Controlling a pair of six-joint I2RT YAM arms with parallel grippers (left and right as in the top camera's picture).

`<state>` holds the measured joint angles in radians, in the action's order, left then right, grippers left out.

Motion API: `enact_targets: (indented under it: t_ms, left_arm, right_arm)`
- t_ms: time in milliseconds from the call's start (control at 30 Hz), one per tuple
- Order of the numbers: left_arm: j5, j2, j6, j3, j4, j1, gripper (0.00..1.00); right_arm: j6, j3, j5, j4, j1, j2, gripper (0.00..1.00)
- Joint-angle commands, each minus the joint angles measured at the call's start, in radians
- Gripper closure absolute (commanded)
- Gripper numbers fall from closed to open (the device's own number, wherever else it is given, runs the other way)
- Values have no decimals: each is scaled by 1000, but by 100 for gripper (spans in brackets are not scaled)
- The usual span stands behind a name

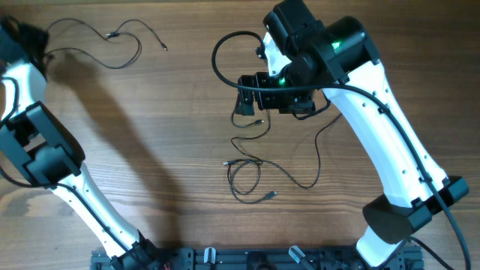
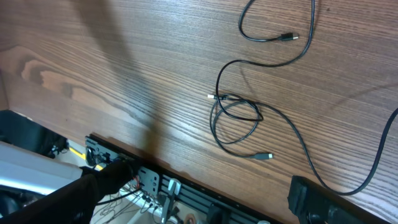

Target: Untangle cables

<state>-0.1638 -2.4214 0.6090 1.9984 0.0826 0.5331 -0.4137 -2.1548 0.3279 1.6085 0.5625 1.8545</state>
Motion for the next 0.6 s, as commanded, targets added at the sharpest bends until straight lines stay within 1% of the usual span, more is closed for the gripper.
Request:
enact_targets:
  t_ms: [0,33,67,167,200,300,333,400,433,467,500,567]
  left_arm:
    - [-63,39,-110,96,92,-4,35]
    - [-60,24,-164,96,159,-6,8]
    - [-42,6,-185,96,224,-6,0]
    - [-13,-37,-174,96,375,-3,0]
    - [1,-40,-146,96,403,-3,0]
    - [68,-45,-73,96,425,-2,0]
    - [78,-51,-63,96,433,-2,0]
    - [80,-82,-3,96,447,-2,0]
    - [106,-119,-3,96,406,-2,0]
    - [133,-134,-21,96,369,3,6]
    - [140,-144,-43,96,331,9,24]
    - [139,-147,-48,96,255,30,42]
  right_arm:
    - [17,4,-16,0,8,-11,0]
    - [18,4,-16,0,8,-11,0]
    - [18,4,-16,0,8,-11,0]
    - [18,4,-15,0,8,-11,0]
    - [18,4,-16,0,8,-11,0]
    - [18,4,-16,0,8,-11,0]
    - [18,4,-16,0,8,-11,0]
    - [19,4,-16,0,8,-11,0]
    - [19,4,-16,-1,8,-11,0]
    - [19,4,-16,0,8,-11,0]
    - [18,4,-16,0,8,-11,0]
    - [17,4,-16,0,8,-11,0]
